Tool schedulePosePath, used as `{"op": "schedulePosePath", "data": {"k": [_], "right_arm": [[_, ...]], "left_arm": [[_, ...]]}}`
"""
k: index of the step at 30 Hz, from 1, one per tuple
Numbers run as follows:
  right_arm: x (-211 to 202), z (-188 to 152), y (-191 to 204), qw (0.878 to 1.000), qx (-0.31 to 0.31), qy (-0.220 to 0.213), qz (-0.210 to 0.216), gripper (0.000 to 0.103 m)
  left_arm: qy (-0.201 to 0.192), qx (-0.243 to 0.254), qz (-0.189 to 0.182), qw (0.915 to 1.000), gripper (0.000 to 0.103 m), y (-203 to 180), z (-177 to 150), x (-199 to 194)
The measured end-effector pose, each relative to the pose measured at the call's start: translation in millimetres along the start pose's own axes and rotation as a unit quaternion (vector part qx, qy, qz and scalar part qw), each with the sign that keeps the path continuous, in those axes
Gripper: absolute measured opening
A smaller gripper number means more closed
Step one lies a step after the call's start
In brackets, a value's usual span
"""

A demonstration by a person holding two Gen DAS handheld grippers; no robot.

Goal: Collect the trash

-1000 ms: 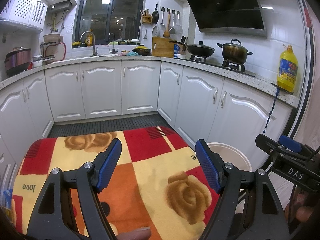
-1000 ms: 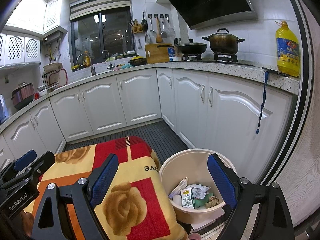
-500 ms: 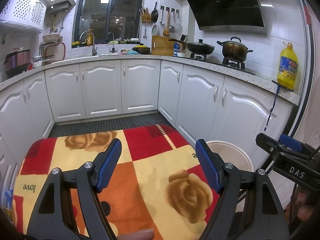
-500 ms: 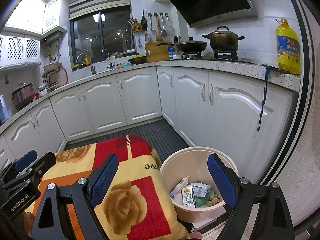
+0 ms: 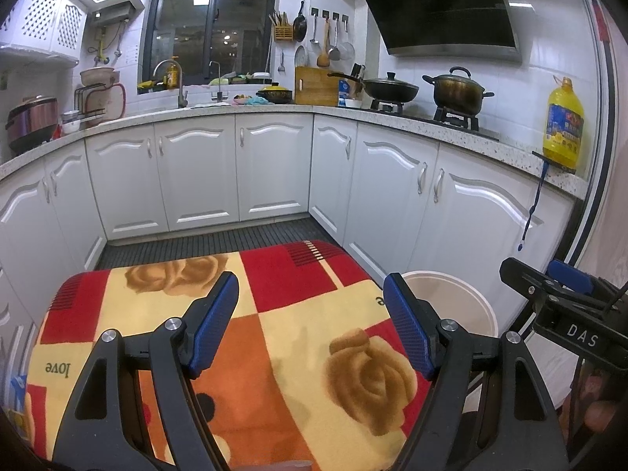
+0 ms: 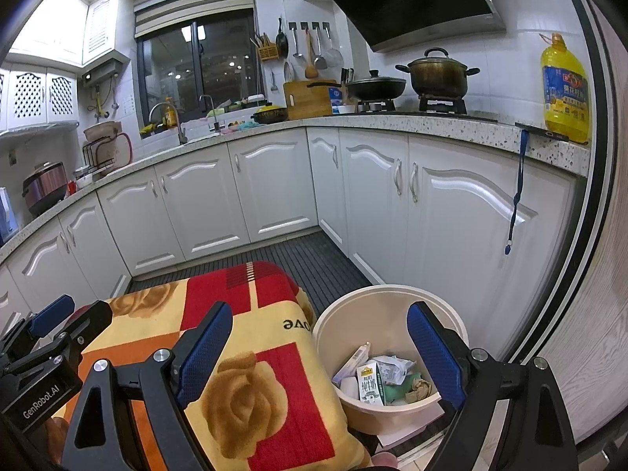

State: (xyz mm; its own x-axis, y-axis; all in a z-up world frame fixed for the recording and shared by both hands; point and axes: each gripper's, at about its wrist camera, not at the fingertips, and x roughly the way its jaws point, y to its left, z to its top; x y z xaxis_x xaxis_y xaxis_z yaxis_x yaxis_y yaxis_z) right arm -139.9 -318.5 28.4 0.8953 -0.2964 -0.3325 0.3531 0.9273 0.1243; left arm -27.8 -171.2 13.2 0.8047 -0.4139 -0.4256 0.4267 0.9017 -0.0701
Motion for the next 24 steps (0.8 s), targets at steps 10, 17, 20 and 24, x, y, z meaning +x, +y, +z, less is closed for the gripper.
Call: {"op": "schedulePosePath", "data": {"k": [10, 17, 20, 24], "right_arm": [[0.9, 0.0, -1.0, 1.0, 0.0, 0.0, 0.0, 0.089], [0.7, 0.6, -0.8, 1.0, -0.001, 0.001, -0.001, 0.089], [0.6, 0.6, -0.5, 1.0, 0.0, 0.001, -0.001, 0.089], [0.8, 0.9, -0.7, 1.0, 0.0, 0.001, -0.001, 0.089]], "left_arm": [[0.003, 0.001, -0.002, 1.0, 0.076, 1.2, -1.3, 1.4], [0.004, 0.003, -0.002, 1.0, 0.076, 1.5, -1.7, 1.5], [0.004, 0.002, 0.0, 1.0, 0.076, 1.3, -1.6, 1.1], [0.003, 0.002, -0.001, 1.0, 0.076, 0.6, -0.8, 1.3]]}}
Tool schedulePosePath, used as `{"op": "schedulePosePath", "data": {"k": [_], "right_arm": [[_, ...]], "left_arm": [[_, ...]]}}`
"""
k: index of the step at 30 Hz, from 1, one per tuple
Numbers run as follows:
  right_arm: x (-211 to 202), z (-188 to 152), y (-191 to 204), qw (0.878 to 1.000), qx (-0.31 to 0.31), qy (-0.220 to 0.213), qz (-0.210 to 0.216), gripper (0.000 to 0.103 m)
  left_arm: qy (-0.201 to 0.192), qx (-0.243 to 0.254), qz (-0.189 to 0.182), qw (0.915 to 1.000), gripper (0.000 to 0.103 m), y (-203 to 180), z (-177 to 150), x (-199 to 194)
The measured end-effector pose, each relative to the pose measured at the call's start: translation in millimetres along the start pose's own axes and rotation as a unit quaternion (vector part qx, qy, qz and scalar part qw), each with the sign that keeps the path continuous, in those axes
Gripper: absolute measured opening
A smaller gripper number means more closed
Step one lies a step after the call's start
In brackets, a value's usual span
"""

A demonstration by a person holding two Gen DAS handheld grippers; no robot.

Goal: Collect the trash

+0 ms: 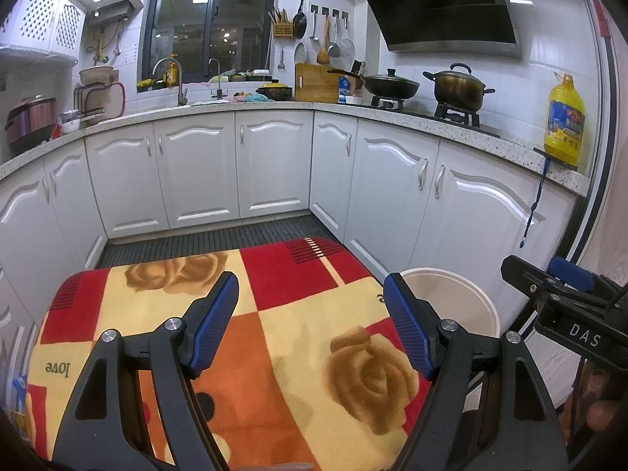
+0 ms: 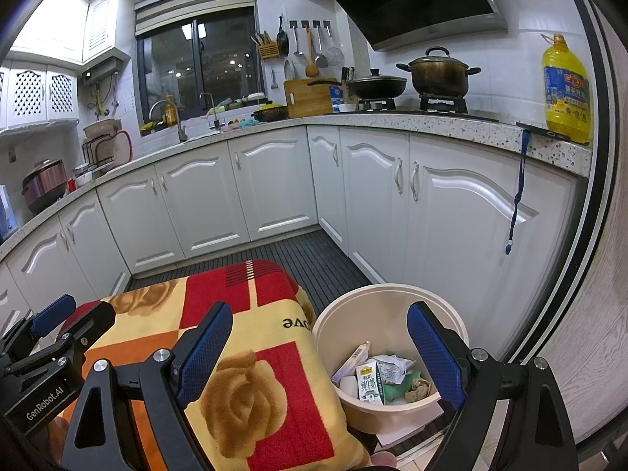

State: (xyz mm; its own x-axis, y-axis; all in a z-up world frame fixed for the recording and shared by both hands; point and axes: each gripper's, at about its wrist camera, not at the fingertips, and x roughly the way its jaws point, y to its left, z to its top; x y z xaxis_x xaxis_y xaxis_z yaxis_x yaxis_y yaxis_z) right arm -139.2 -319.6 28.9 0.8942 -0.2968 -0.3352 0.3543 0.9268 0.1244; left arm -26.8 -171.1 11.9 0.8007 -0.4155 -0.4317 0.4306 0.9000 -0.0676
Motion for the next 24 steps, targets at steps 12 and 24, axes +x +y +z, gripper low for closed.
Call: {"op": "schedulePosePath", "data": {"k": [12, 24], "right_arm": [[1, -3, -1, 1.0, -0.001, 0.003, 0.0, 0.089], [5, -12, -2, 1.0, -0.004, 0.017, -0.002, 0.089]], "left_arm": [[0.005, 0.002, -0.002, 1.0, 0.076, 2, -4, 3], [0.024, 0.0, -0.012, 0.9996, 0.076, 14, -12, 15]]}}
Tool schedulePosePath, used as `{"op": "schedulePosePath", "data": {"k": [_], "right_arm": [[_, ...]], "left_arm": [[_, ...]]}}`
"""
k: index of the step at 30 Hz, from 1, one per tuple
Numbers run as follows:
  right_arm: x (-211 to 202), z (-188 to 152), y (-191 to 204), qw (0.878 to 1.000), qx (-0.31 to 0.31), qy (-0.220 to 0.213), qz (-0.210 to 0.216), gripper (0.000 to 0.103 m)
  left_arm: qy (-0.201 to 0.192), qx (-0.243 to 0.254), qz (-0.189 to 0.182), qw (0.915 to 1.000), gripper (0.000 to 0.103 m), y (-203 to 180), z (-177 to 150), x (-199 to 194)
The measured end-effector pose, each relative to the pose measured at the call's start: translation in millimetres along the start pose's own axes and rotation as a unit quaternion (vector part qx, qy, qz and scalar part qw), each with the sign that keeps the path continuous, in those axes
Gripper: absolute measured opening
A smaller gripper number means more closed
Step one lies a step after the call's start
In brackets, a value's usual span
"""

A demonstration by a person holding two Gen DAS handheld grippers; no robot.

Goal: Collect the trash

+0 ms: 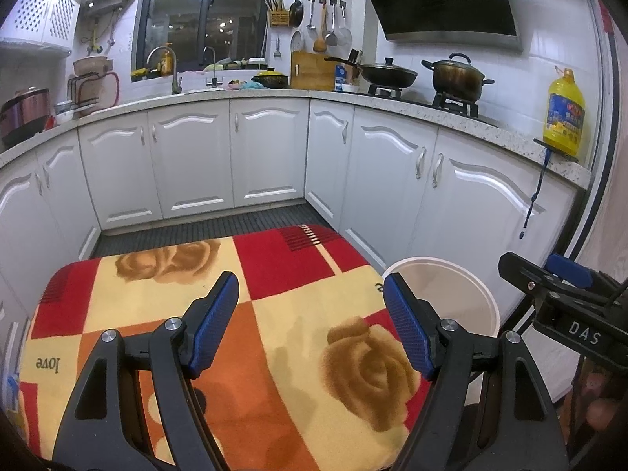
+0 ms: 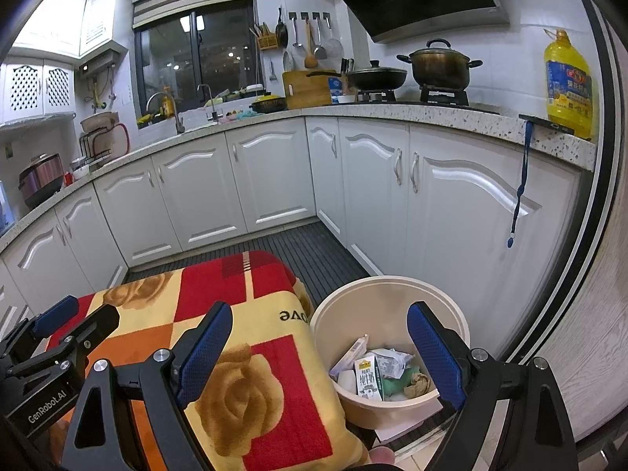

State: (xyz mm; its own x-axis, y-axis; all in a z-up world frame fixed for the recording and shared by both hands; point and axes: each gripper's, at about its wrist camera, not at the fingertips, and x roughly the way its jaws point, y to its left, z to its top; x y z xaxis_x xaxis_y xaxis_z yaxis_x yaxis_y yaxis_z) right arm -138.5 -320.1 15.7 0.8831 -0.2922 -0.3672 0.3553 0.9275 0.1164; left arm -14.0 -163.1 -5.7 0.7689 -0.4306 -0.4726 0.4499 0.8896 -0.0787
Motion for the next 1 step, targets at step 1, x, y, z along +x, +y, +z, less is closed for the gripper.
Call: {"op": "schedulePosePath", "data": {"k": [1], "right_arm": [[0.5, -0.8, 0.4, 1.0, -0.001, 0.002, 0.0, 0.089]], "left_arm": [[0.003, -0.001, 0.0, 1.0, 0.076, 1.4, -0.2, 1.9]]}}
